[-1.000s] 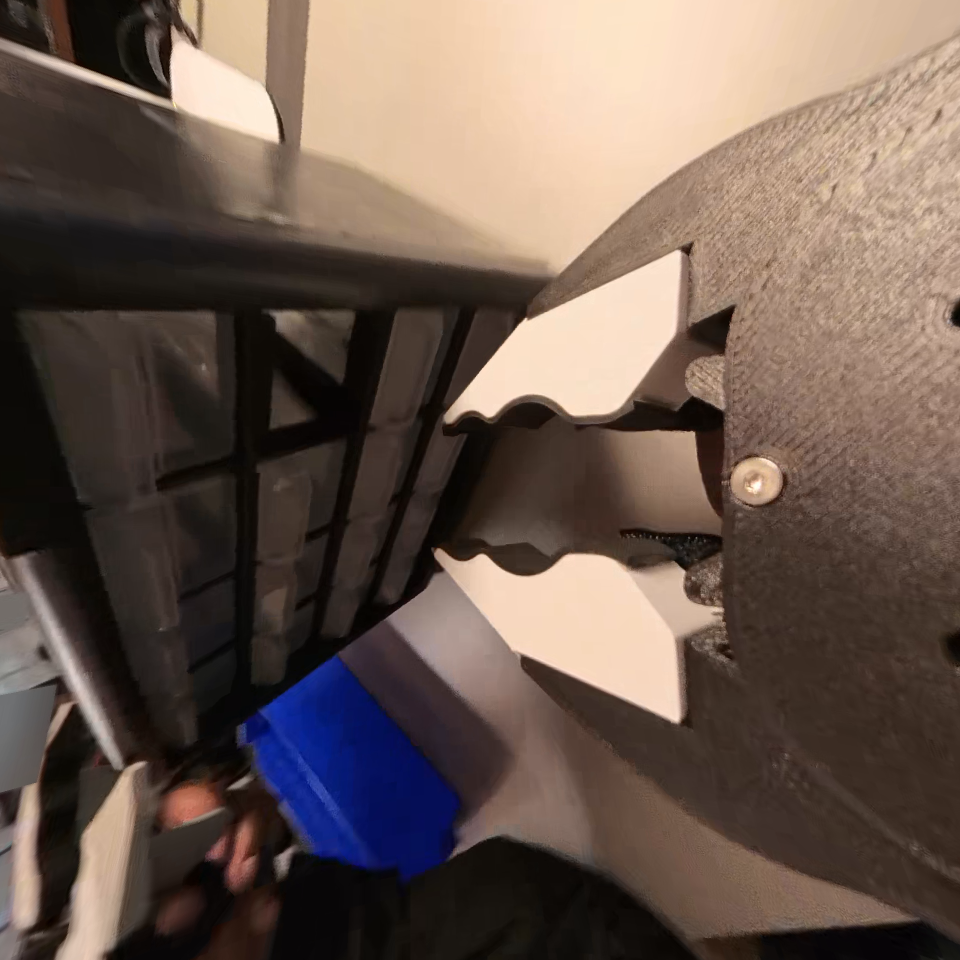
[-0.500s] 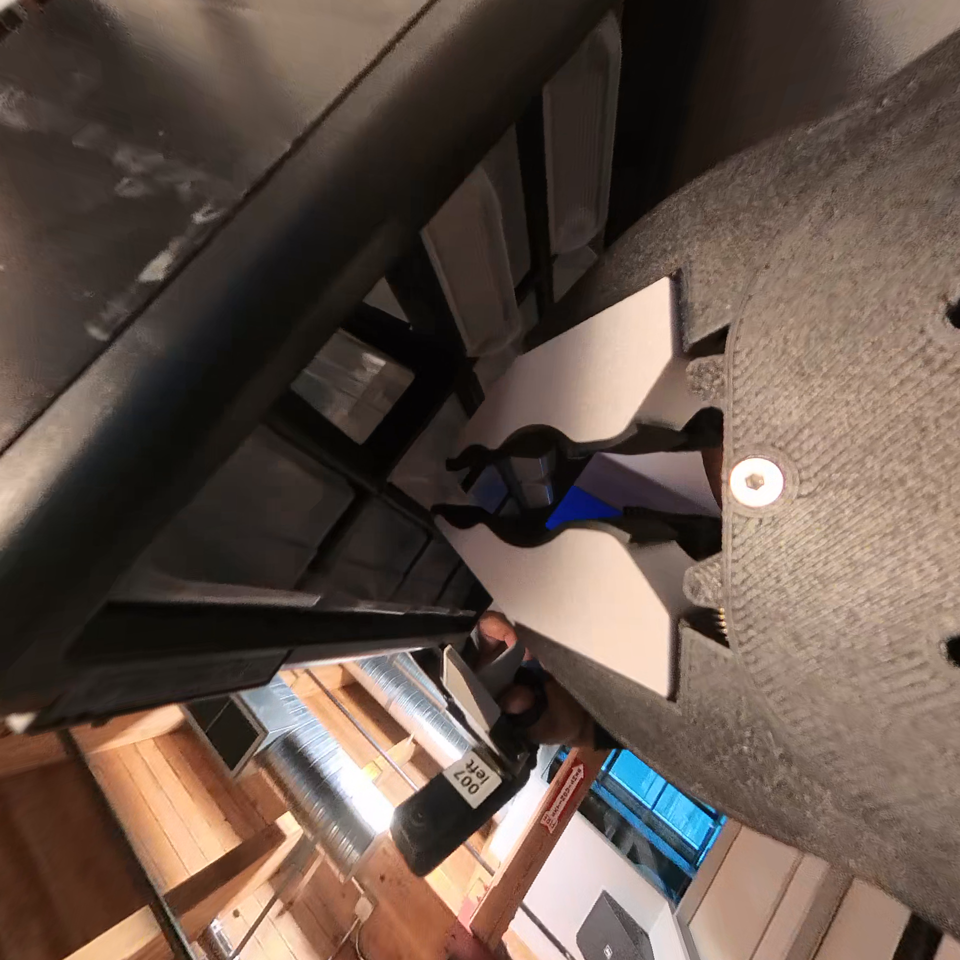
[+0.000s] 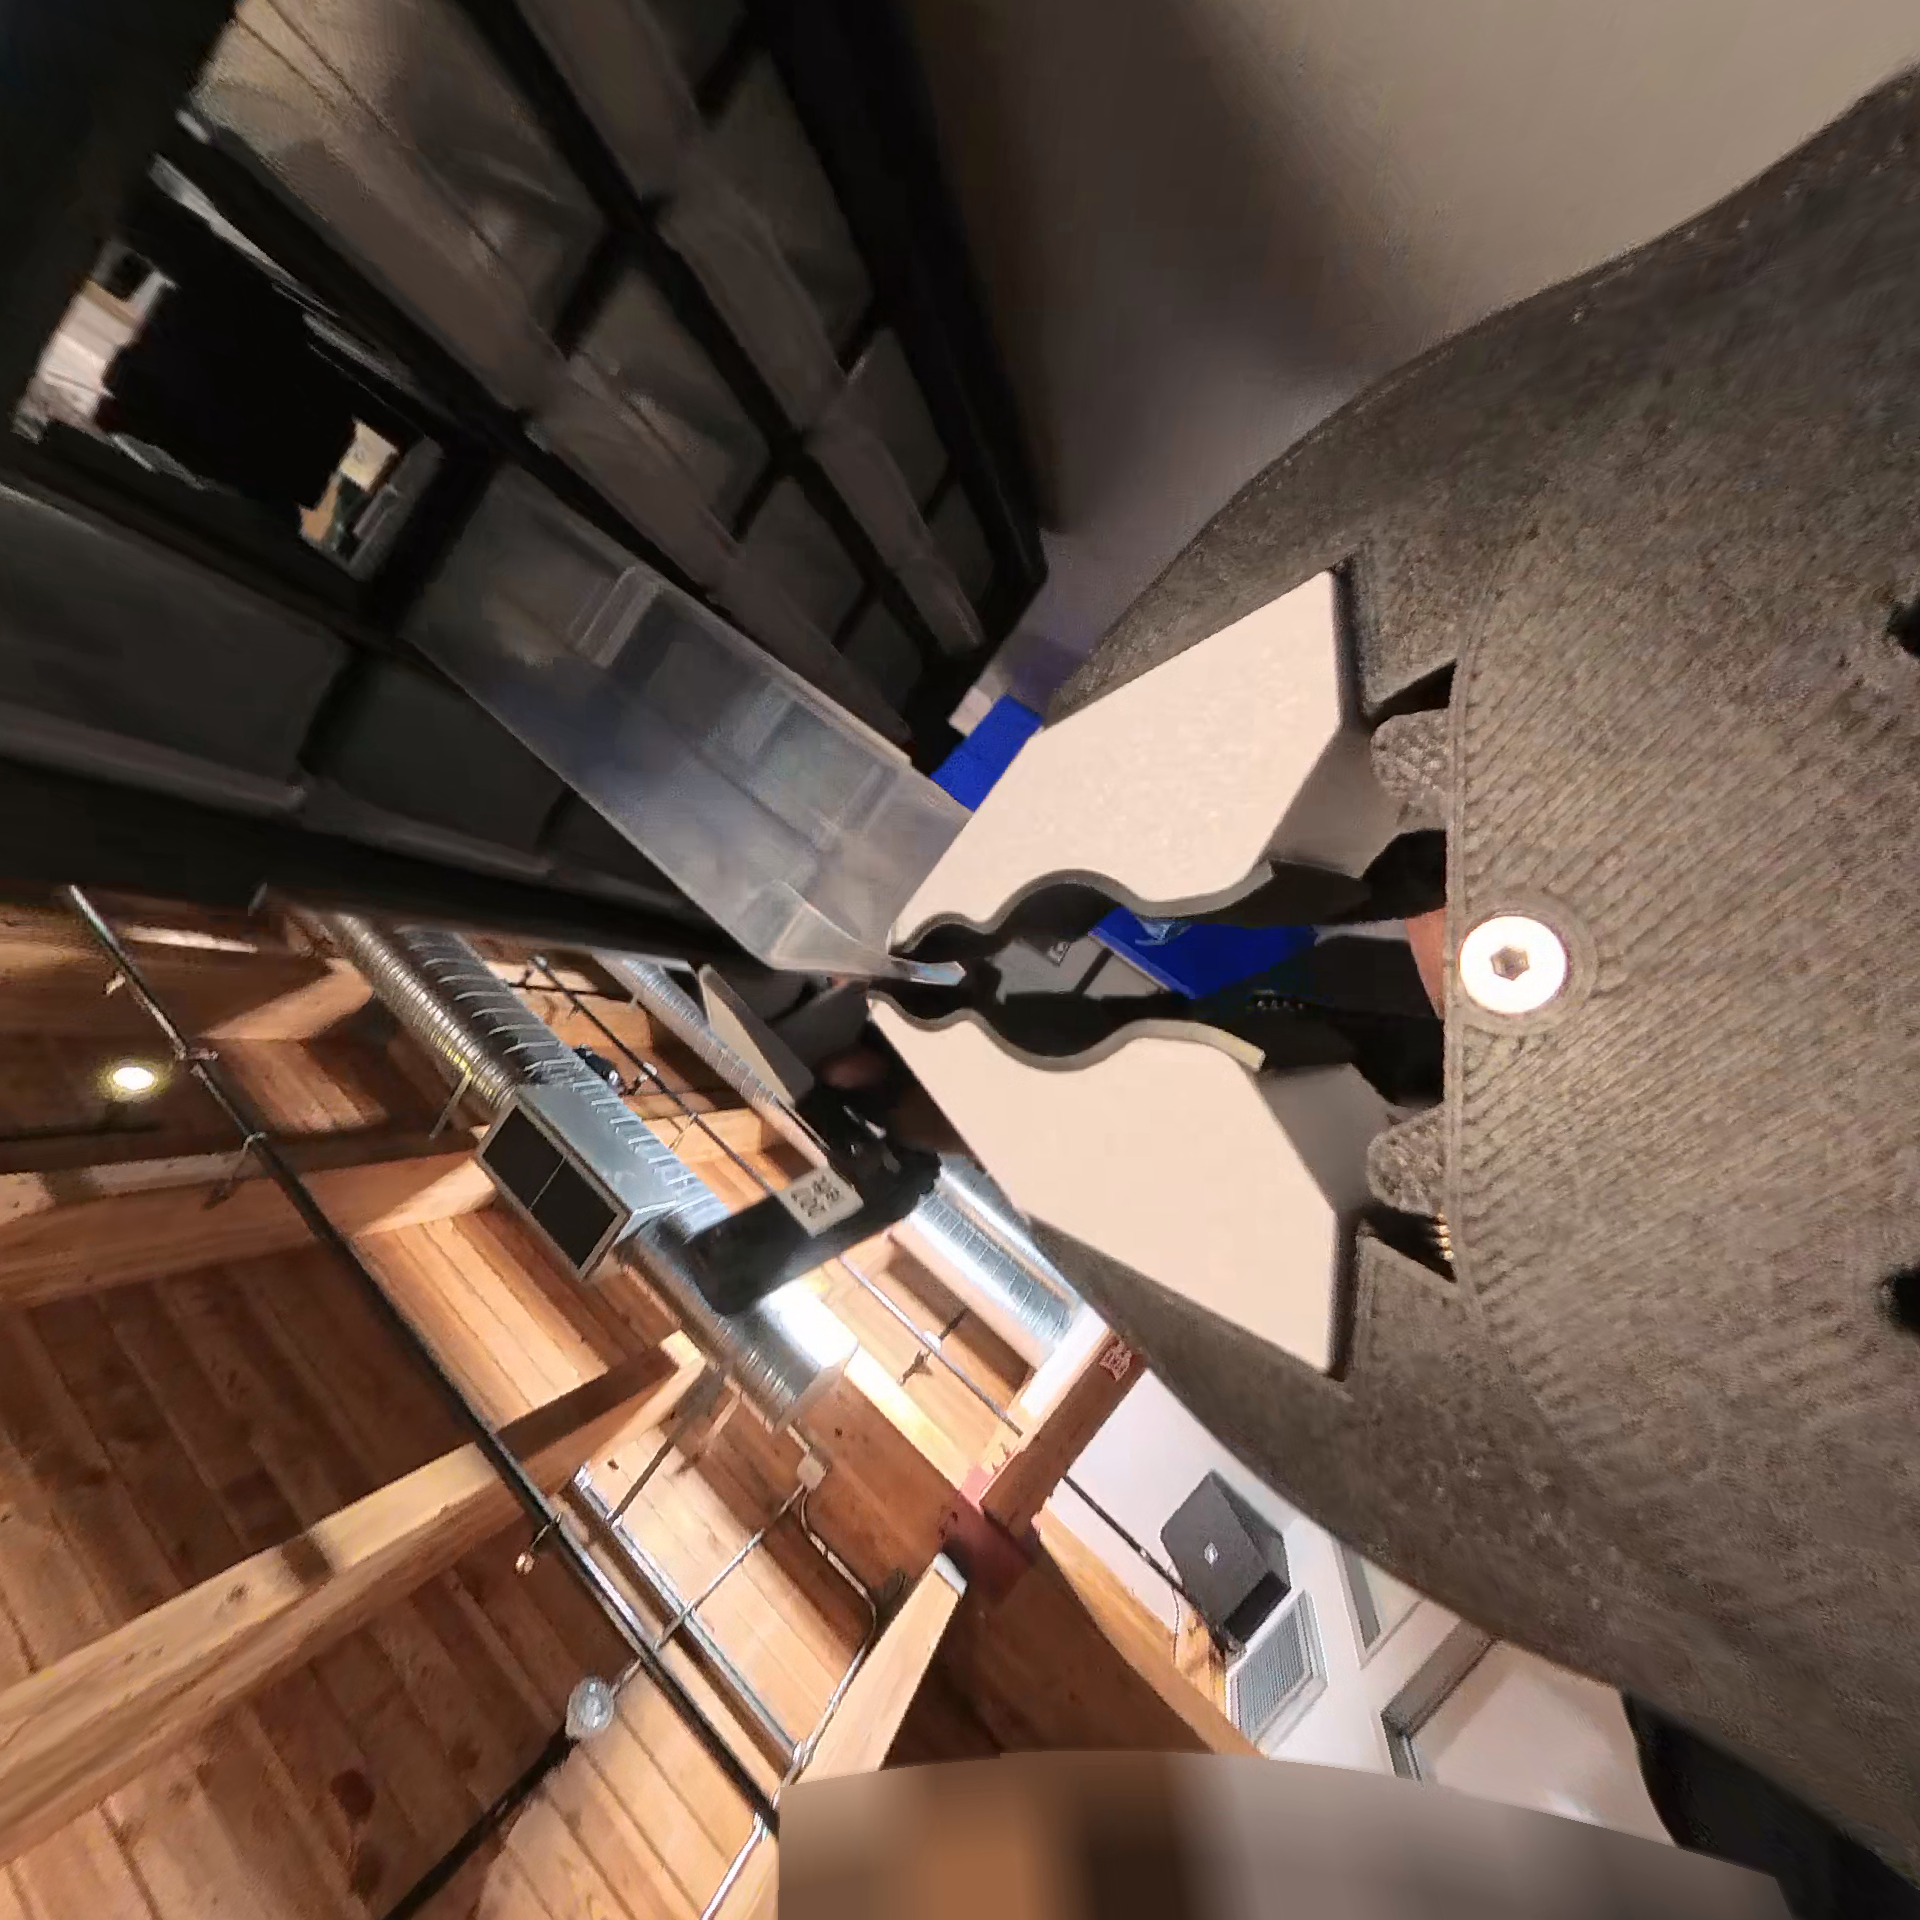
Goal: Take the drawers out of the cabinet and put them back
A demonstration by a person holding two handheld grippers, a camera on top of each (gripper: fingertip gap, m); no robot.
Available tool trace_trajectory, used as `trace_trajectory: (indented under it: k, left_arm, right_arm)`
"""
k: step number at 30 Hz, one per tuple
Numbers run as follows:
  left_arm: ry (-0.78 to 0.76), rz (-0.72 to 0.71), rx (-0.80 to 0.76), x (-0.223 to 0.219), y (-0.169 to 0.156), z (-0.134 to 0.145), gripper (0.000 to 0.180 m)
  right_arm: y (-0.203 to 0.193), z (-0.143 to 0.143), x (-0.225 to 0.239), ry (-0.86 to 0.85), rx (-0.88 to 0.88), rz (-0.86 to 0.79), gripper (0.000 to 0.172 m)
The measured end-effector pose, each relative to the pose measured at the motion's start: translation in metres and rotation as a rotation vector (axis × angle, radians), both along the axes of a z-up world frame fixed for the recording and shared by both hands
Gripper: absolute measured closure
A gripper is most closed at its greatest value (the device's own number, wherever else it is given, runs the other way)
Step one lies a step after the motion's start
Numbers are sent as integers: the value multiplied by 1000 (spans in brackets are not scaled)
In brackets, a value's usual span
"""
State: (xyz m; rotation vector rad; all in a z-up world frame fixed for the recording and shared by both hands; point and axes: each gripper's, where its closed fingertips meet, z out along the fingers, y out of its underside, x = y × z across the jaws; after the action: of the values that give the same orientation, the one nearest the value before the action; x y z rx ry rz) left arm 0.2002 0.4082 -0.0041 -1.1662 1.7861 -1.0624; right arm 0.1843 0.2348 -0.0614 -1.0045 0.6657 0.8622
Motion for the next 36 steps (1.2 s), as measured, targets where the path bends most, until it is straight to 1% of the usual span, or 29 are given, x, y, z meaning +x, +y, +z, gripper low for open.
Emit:
trace_trajectory:
  k: [5, 9, 12, 15, 19, 21, 23, 25, 26, 27, 29, 32, 35, 36]
  left_arm:
    - [1, 5, 6, 0, 0, 0, 112]
    - [3, 7, 12, 0, 0, 0, 112]
    - [3, 7, 13, 0, 0, -1, 112]
    - [3, 7, 15, 0, 0, -1, 112]
    - [4, 9, 22, 0, -1, -1, 112]
    - [4, 11, 26, 0, -1, -1, 112]
    - [4, 12, 29, 0, -1, -1, 112]
    - [5, 12, 32, 0, -1, -1, 112]
    - [4, 11, 32, 0, -1, -1, 112]
    - [4, 11, 32, 0, -1, -1, 112]
    - [4, 11, 32, 0, -1, -1, 112]
    - [4, 11, 33, 0, -1, -1, 112]
    - [4, 11, 35, 0, -1, -1, 112]
    - [4, 11, 35, 0, -1, -1, 112]
  right_arm:
    - [-24, 13, -18, 0, 27, -9, 169]
    - [-37, 14, -22, 15, 4, -18, 170]
    - [-44, -3, -24, 39, -64, -27, 169]
    - [-50, -31, -24, 103, -174, -29, 169]
    - [-57, -63, -37, 158, -330, -1, 167]
    - [-60, -76, -48, 181, -396, 40, 166]
    - [-63, -93, -65, 168, -496, 99, 156]
    - [-69, -106, -79, 127, -579, 150, 151]
    - [-73, -112, -86, 103, -623, 171, 146]
    - [-77, -119, -92, 71, -669, 199, 137]
    - [-85, -121, -105, -31, -712, 269, 136]
    - [-95, -119, -121, -272, -777, 357, 132]
    - [-107, -114, -139, -484, -825, 484, 124]
    - [-108, -110, -137, -590, -828, 477, 123]
